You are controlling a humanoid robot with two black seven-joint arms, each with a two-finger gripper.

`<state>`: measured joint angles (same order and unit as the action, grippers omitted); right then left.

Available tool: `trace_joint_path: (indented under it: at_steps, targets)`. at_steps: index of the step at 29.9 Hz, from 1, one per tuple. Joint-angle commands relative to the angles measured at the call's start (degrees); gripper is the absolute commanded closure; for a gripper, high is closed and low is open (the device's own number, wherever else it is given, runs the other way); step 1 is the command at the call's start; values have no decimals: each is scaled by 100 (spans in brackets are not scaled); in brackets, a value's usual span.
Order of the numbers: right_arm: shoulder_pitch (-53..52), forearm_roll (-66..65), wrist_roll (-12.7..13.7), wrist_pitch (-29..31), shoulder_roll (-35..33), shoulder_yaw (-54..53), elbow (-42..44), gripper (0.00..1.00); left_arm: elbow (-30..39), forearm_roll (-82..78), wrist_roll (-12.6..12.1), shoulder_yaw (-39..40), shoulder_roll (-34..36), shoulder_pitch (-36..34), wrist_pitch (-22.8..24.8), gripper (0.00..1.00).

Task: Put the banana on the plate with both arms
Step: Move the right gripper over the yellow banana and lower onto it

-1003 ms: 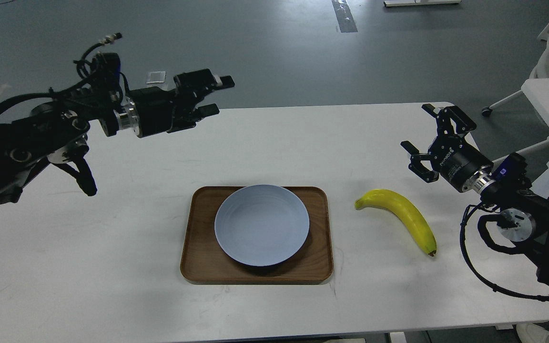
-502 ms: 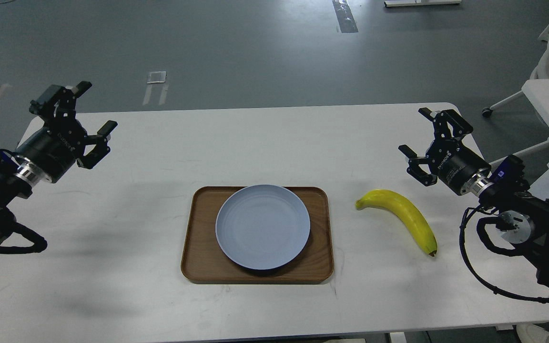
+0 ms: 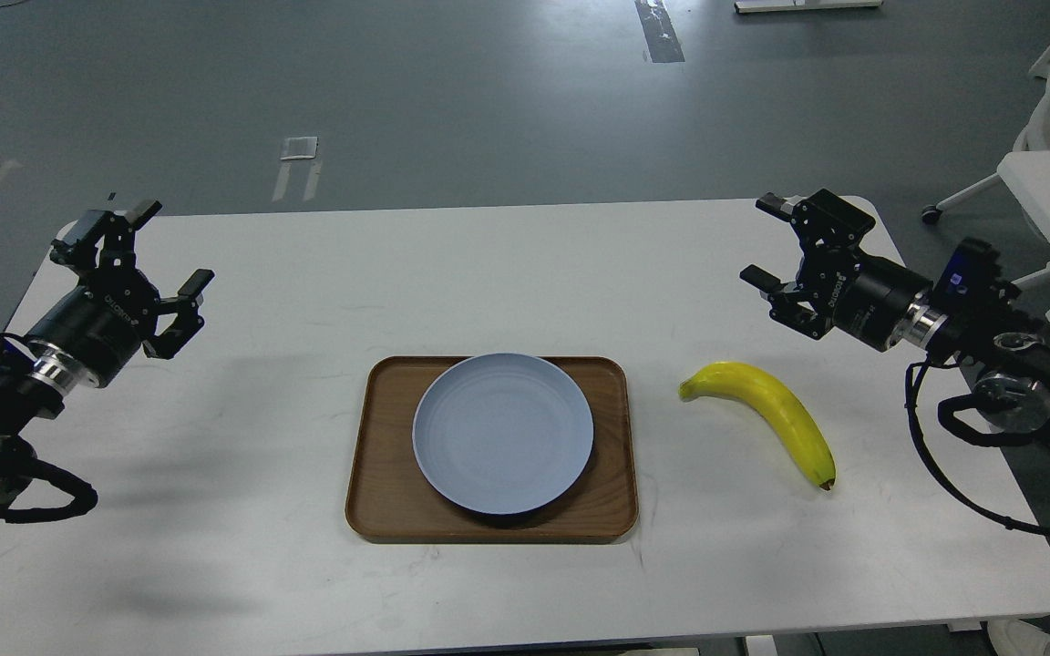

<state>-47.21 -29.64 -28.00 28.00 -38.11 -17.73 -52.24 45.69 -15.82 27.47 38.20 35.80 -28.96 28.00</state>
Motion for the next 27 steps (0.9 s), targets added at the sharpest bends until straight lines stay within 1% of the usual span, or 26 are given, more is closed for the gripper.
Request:
trace_joint_path:
  at_steps: [1,3,7,10,15,16,18,23,27]
  targets:
    - [-1015,-822,0,0,-223,838,-155,0,10,0,4,12,23,-5,0,2]
    - [-1386,-1122,0,0,-214,1218,-164,0,19,0,4,12,32,-5,0,2]
    - [-2449,-2289,0,0,-65,2473,-164,0,71,0,4,12,85,-5,0,2]
    - [-2749,-2974,0,0,23,2993,-155,0,80,-9,4,12,111,-5,0,2]
    - [-2899,-4372,0,0,128,3618,-164,0,89,-9,4,21,129,-13,0,2]
    - [-2899,-4375,0,0,129,3619,-164,0,89,-9,4,21,129,-13,0,2]
    - [-2891,-4795,0,0,129,3829,-164,0,89,-17,4,21,146,-5,0,2]
    - [-2856,-5034,0,0,155,4111,-155,0,89,-35,4,12,138,-5,0,2]
    - [-2785,-5157,0,0,374,4427,-111,0,107,-35,4,21,146,-13,0,2]
